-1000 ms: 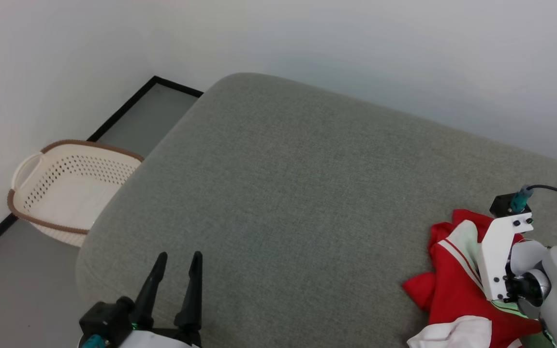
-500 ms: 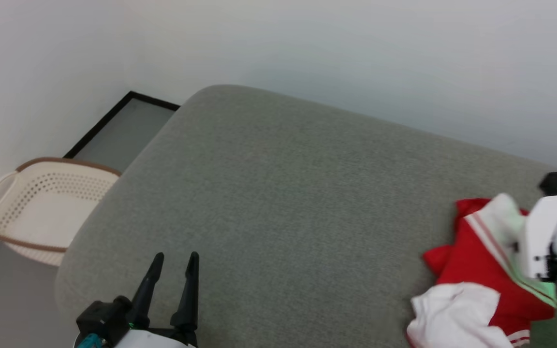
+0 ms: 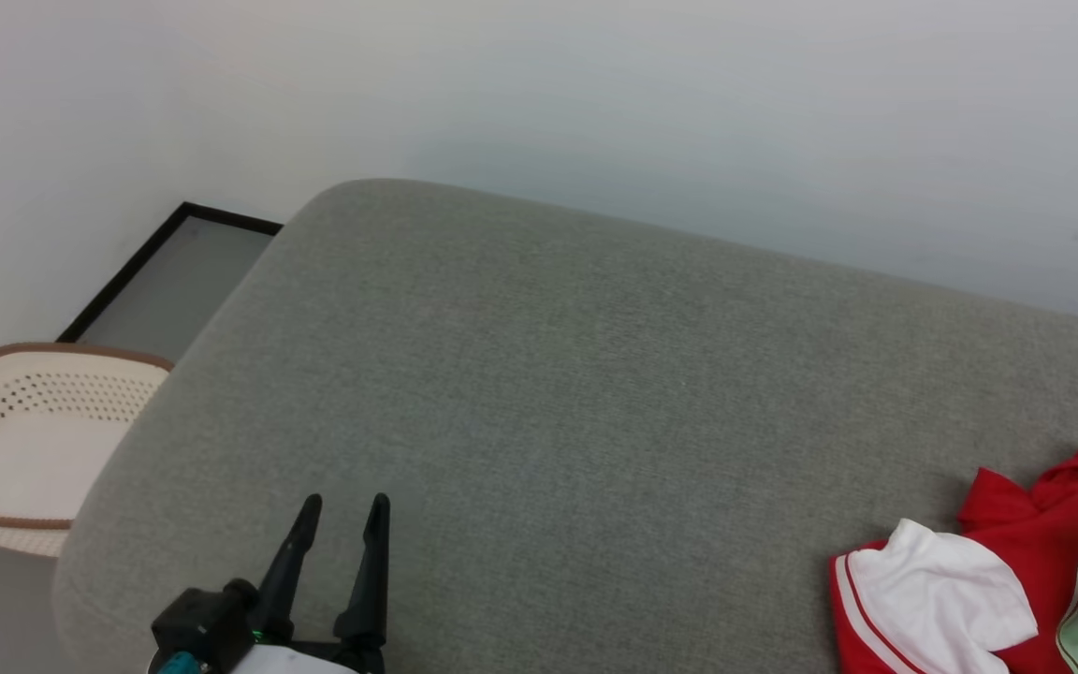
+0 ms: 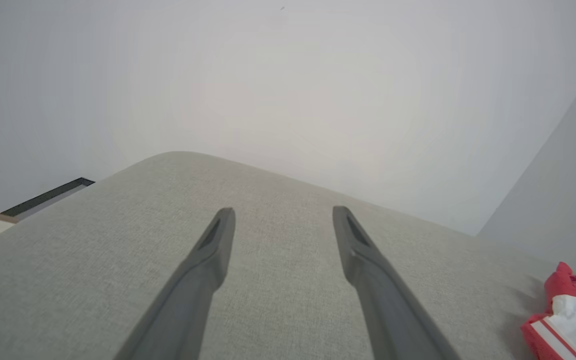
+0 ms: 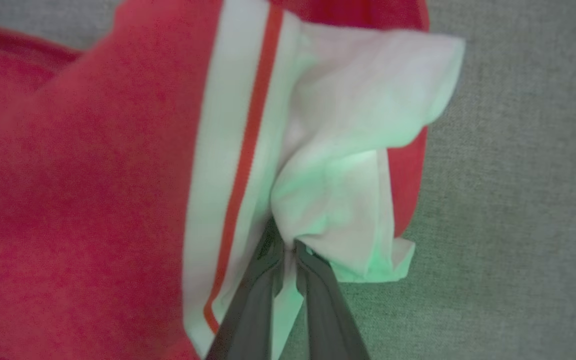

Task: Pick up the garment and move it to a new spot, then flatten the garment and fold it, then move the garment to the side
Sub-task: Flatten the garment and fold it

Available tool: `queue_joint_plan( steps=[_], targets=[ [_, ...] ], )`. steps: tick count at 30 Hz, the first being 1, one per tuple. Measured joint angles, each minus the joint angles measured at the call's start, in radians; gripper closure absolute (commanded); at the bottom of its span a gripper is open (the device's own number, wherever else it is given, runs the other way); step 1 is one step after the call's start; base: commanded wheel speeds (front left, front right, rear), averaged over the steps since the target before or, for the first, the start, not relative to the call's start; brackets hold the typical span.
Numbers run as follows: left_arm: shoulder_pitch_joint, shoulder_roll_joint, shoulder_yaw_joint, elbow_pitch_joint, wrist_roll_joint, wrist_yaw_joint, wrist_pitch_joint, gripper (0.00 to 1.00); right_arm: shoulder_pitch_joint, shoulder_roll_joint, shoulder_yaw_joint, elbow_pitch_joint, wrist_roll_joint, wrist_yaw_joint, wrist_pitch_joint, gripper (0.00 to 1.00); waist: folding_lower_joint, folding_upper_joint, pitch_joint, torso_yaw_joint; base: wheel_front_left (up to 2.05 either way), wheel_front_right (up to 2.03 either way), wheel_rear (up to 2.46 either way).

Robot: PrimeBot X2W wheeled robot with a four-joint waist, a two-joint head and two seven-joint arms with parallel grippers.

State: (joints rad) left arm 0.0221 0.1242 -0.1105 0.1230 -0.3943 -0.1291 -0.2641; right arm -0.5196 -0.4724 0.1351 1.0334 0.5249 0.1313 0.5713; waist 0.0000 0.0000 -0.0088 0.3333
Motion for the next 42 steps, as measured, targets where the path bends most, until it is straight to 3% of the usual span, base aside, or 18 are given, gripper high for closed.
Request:
queue_joint_plan(
  steps=[6, 7, 8, 9, 10, 17, 24, 29, 34, 38, 42],
  targets=[
    [-0.014, 0.003, -0.015, 0.01, -0.004, 0.0, 0.0, 0.0, -0.009, 0.035, -0.046, 0.035, -0.033, 0.0, -0.021, 1.0, 0.0, 0.0, 0.013, -0.026, 0.0, 0.0, 0.0],
    [-0.016, 0.006, -0.017, 0.012, -0.004, 0.0, 0.0, 0.0, -0.017, 0.038, -0.052, 0.045, -0.038, 0.0, -0.025, 0.94, 0.0, 0.0, 0.013, -0.03, 0.0, 0.0, 0.0],
    [-0.017, 0.008, -0.019, 0.015, -0.005, 0.0, 0.0, 0.0, -0.024, 0.042, -0.054, 0.056, -0.048, 0.001, -0.03, 0.65, 0.0, 0.0, 0.013, -0.034, 0.0, 0.0, 0.0],
    [-0.017, 0.009, -0.021, 0.018, -0.005, 0.0, 0.0, 0.0, -0.029, 0.05, -0.058, 0.067, -0.061, 0.001, -0.034, 0.23, 0.0, 0.0, 0.01, -0.038, 0.0, 0.0, 0.0],
    [-0.016, 0.01, -0.022, 0.021, -0.005, 0.0, 0.0, 0.0, -0.034, 0.055, -0.065, 0.081, -0.069, 0.0, -0.041, 0.0, 0.0, 0.0, 0.006, -0.041, 0.0, 0.0, 0.0],
    [0.01, 0.029, -0.016, 0.025, -0.009, 0.0, 0.0, 0.0, -0.054, 0.09, -0.059, 0.084, -0.105, 0.0, -0.073, 0.0, 0.0001, 0.0, -0.033, -0.075, 0.0, 0.0, 0.0],
    [0.053, 0.04, 0.023, 0.012, -0.011, 0.0, 0.0, 0.0, -0.02, 0.102, 0.026, -0.109, -0.1, 0.0, -0.136, 0.0, 0.0001, 0.0, -0.064, -0.142, 0.0, 0.0, 0.0],
    [0.083, 0.03, 0.051, -0.012, -0.011, 0.0, 0.0, 0.0, 0.101, 0.077, 0.107, -0.353, -0.085, 0.0, -0.284, 0.0, 0.0, 0.0, -0.082, -0.201, 0.0, 0.0, 0.0],
    [0.113, 0.012, 0.077, -0.031, 0.01, 0.0, 0.0, 0.0, 0.248, 0.042, 0.164, -0.596, -0.154, 0.0, -0.575, 0.0, 0.0, 0.0, -0.093, -0.26, 0.0, 0.0, 0.0],
    [0.127, -0.003, 0.093, -0.04, 0.02, 0.0, 0.0, 0.0, 0.354, 0.065, 0.151, -0.668, -0.25, 0.0, -0.731, 0.0, 0.0, 0.0, -0.097, -0.306, 0.0, 0.0, 0.0],
    [0.126, -0.012, 0.096, -0.044, 0.027, 0.0, 0.0, 0.0, 0.395, 0.118, 0.122, -0.688, -0.309, 0.0, -0.788, 0.0, 0.0, 0.0, -0.096, -0.343, 0.0, 0.0, 0.0]
  ],
)
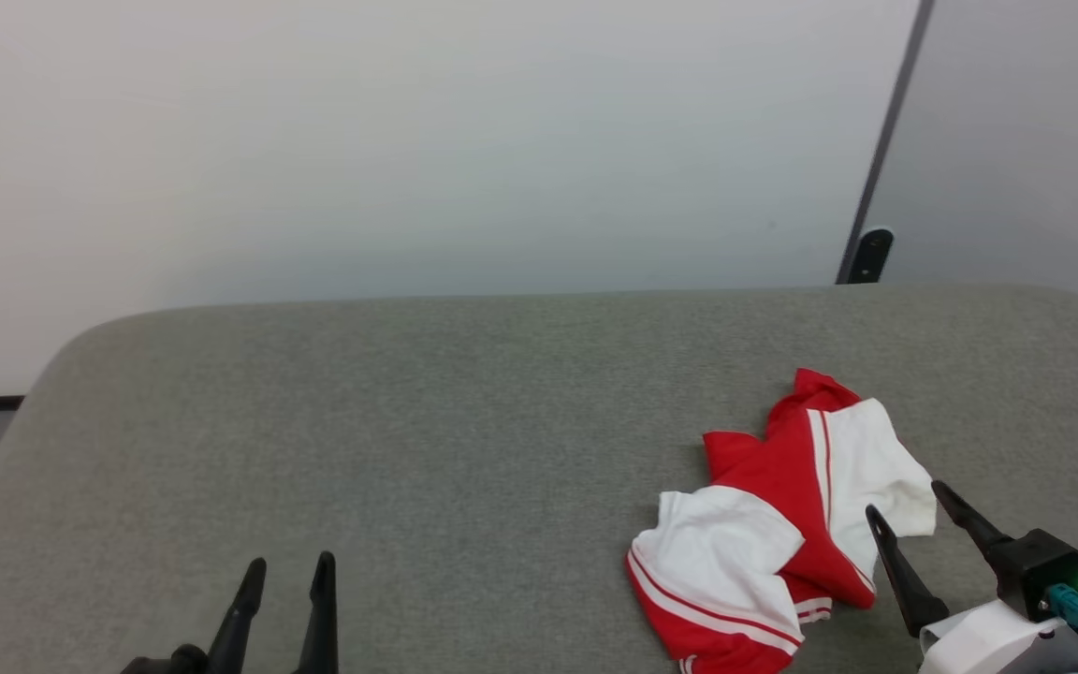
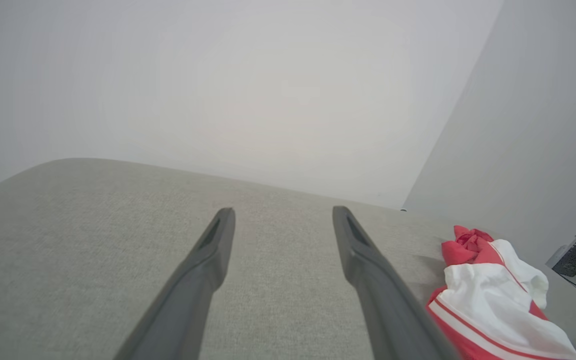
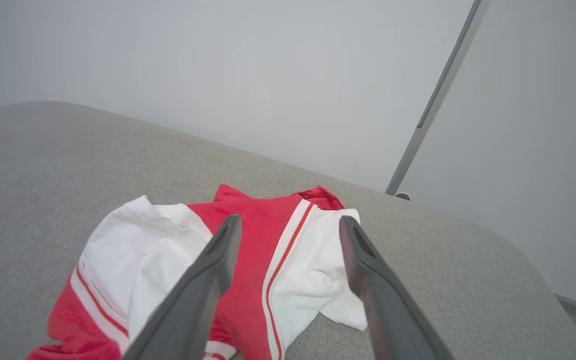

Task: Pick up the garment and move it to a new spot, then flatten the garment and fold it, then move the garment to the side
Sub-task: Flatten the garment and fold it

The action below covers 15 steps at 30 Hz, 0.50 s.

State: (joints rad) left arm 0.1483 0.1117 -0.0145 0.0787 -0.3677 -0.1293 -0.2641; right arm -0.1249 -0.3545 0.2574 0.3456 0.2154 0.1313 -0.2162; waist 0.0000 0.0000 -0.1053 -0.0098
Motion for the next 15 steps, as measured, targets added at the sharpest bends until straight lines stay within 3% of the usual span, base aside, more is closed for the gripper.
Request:
queue_joint_plan(
  steps=[4, 15],
  targets=[
    [-0.003, 0.002, -0.002, -0.001, 0.002, 0.0, 0.0, 0.0, 0.007, 0.046, -0.057, -0.013, -0.051, 0.0, -0.023, 0.0, 0.0, 0.0, 0.005, -0.032, 0.0, 0.0, 0.0],
    [-0.073, 0.019, -0.088, 0.004, 0.01, 0.0, 0.0, 0.0, 0.047, 0.085, -0.247, -0.038, -0.121, 0.0, -0.041, 0.0, 0.0, 0.0, 0.034, -0.164, 0.0, 0.0, 0.0]
  ],
)
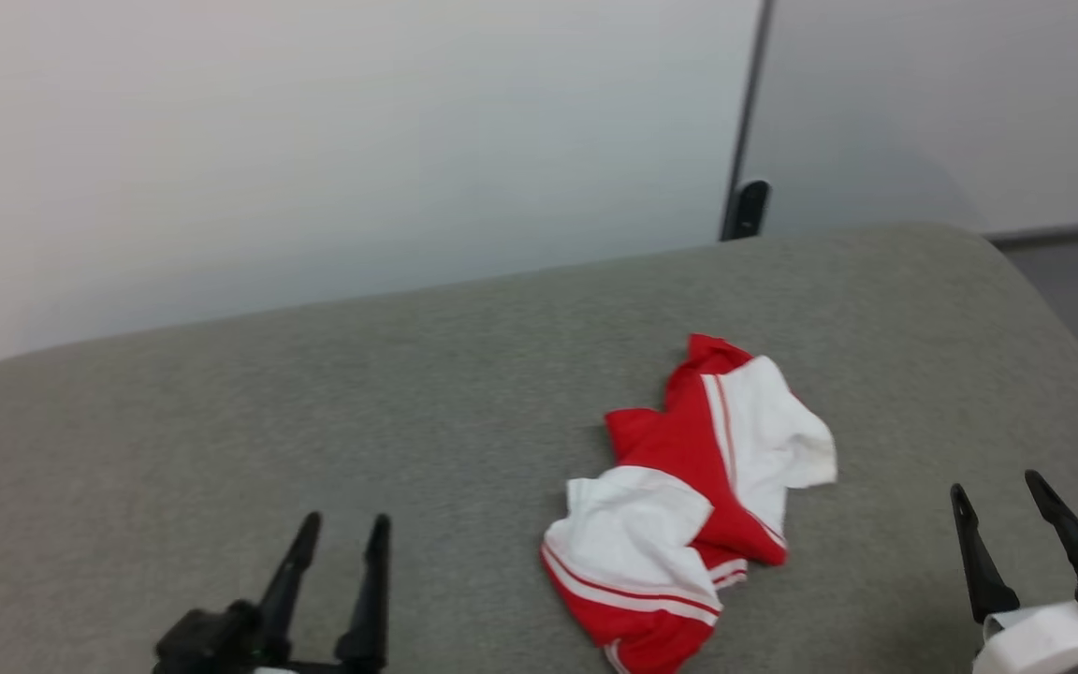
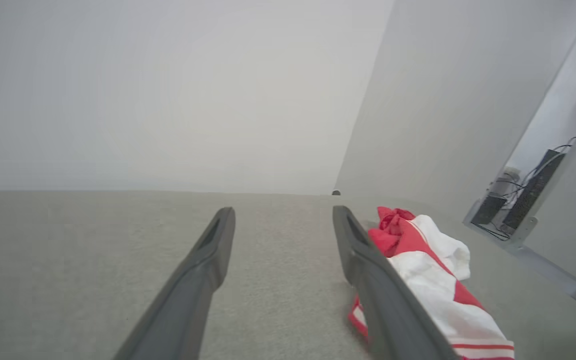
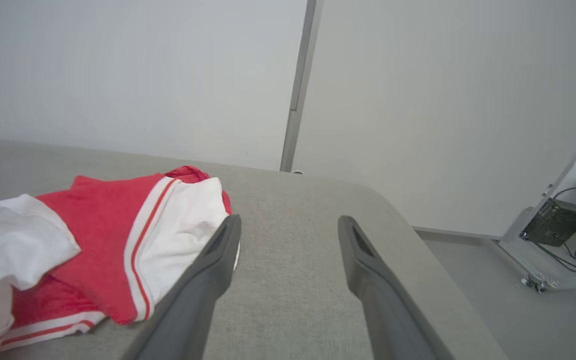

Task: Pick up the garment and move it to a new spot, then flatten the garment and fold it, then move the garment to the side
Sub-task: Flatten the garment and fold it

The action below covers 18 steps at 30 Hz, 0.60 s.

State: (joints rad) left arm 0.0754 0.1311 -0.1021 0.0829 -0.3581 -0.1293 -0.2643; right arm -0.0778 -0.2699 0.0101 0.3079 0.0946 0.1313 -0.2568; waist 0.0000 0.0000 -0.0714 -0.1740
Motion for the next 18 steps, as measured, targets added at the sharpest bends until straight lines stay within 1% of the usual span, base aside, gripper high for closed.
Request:
queue_joint_plan(
  steps=[4, 8, 11, 14, 18],
  targets=[
    [-0.032, 0.006, -0.05, 0.03, -0.005, 0.0, 0.0, 0.0, 0.027, 0.028, -0.031, -0.017, -0.01, 0.0, -0.002, 0.0, 0.0, 0.0, 0.014, -0.054, 0.0, 0.0, 0.0],
    [-0.081, 0.039, -0.116, 0.084, -0.018, 0.0, 0.0, 0.0, 0.032, 0.045, -0.03, -0.021, -0.015, 0.0, 0.002, 0.0, 0.0, 0.0, 0.027, -0.102, 0.0, 0.0, 0.0],
    [-0.13, 0.062, -0.157, 0.136, -0.05, 0.0, 0.001, 0.0, 0.033, 0.054, -0.028, -0.022, -0.015, 0.0, 0.006, 0.0, 0.0, 0.0, 0.035, -0.13, 0.0, 0.0, 0.0],
    [-0.186, 0.089, -0.197, 0.169, -0.081, 0.0, 0.053, 0.0, 0.033, 0.062, -0.028, -0.023, -0.015, 0.0, 0.011, 0.0, 0.0, 0.0, 0.043, -0.153, 0.0, 0.0, 0.0],
    [-0.269, 0.122, -0.246, 0.178, -0.116, 0.0, 0.177, 0.0, 0.033, 0.077, -0.028, -0.02, -0.016, 0.0, 0.012, 0.0, -0.0001, 0.0, 0.057, -0.17, 0.0, 0.0, 0.0]
  ],
)
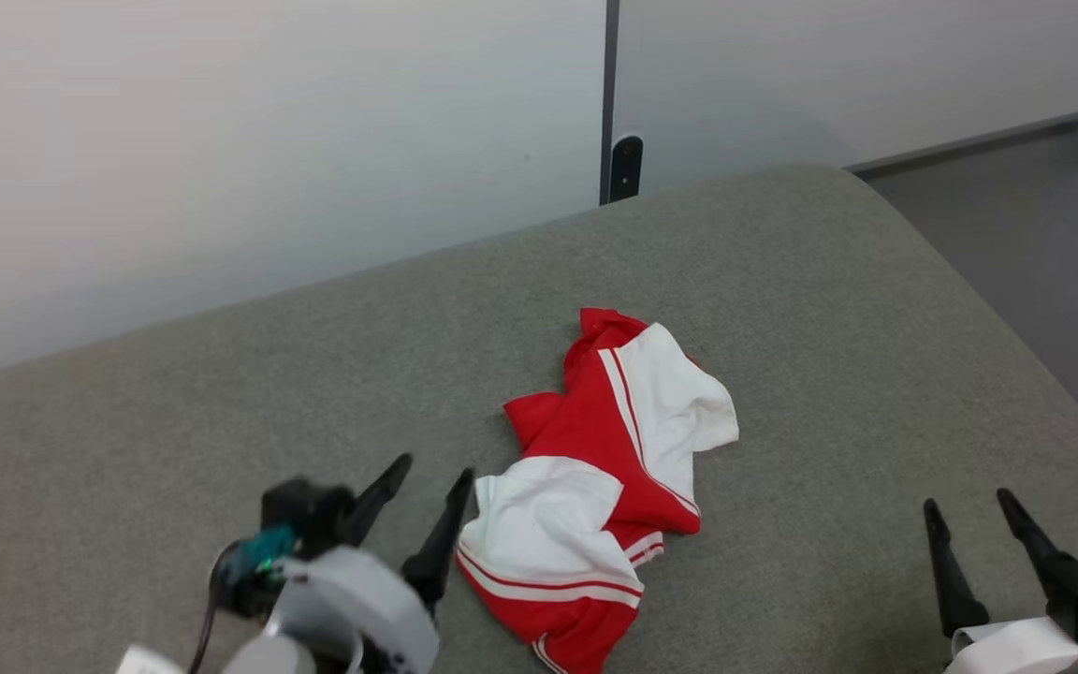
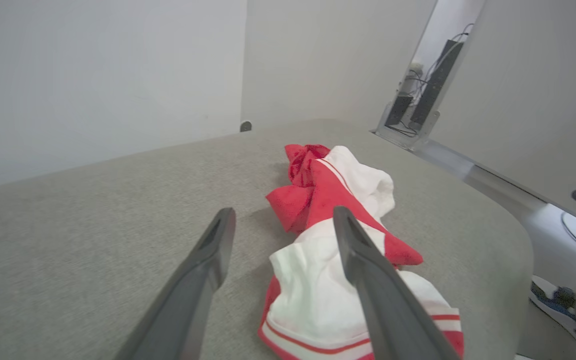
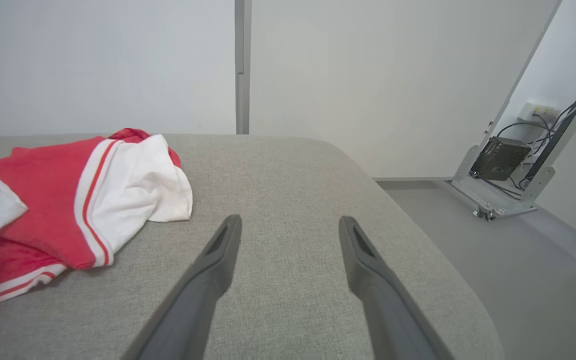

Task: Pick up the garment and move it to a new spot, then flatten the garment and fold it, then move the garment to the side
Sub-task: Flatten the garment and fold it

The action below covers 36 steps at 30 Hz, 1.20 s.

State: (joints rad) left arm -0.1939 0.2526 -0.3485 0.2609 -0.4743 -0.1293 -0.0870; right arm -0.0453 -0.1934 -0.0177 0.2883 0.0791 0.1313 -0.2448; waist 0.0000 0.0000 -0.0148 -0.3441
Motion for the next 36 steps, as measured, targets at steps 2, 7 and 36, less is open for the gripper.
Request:
queue_joint_plan(
  steps=[2, 7, 36],
  targets=[
    [-0.038, 0.006, -0.024, -0.002, -0.027, 0.0, 0.077, 0.0, 0.0, 0.008, 0.004, 0.01, 0.0, 0.0, 0.0, 0.0, 0.0, 0.0, 0.006, -0.006, 0.0, 0.0, 0.0],
    [-0.14, 0.037, -0.075, -0.009, -0.044, 0.0, 0.243, 0.0, -0.008, 0.03, 0.027, 0.044, 0.006, 0.0, -0.001, 0.0, 0.0001, 0.0, 0.025, -0.02, 0.0, 0.0, 0.0],
    [-0.389, 0.065, -0.26, 0.092, -0.098, 0.023, 0.953, 0.0, -0.067, 0.083, 0.078, 0.168, 0.058, 0.0, -0.01, 0.0, 0.0, 0.0, 0.083, -0.078, 0.0, 0.0, 0.0]
  ],
)
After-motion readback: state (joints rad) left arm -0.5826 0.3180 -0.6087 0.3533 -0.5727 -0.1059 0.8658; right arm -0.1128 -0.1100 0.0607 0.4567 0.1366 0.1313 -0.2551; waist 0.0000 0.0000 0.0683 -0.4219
